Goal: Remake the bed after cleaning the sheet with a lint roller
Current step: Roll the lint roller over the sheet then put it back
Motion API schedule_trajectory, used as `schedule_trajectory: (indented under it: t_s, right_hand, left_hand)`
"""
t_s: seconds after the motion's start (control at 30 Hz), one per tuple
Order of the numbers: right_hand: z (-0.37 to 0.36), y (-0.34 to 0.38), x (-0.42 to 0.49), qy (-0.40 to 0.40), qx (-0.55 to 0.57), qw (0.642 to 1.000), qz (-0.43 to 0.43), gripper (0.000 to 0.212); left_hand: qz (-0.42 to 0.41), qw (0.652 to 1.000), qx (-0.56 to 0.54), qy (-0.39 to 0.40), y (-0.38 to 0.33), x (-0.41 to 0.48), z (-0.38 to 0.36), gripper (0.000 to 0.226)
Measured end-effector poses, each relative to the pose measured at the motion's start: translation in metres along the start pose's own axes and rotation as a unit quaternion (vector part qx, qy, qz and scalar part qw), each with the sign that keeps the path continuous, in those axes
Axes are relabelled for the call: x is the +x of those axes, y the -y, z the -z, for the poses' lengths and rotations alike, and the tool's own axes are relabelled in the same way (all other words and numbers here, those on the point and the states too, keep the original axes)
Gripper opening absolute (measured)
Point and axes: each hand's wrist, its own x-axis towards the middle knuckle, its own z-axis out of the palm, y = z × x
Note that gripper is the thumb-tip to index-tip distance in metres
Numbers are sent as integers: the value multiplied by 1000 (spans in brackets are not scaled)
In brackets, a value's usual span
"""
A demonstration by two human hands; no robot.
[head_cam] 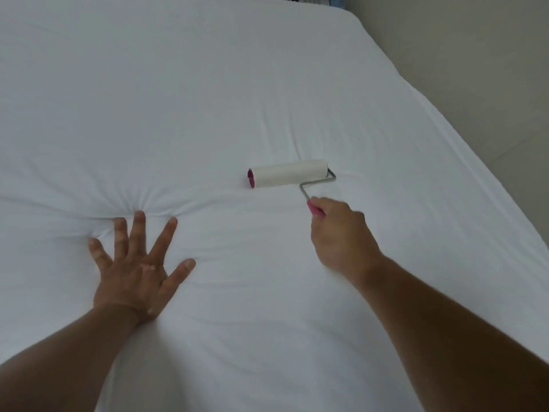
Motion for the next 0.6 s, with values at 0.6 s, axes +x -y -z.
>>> schedule_trajectory:
  t_s: [0.6]
  right_hand:
    - [10, -175, -326, 34, -19, 994, -104, 44]
  left_hand:
    - [-54, 997, 40, 47, -19, -88, 40, 75]
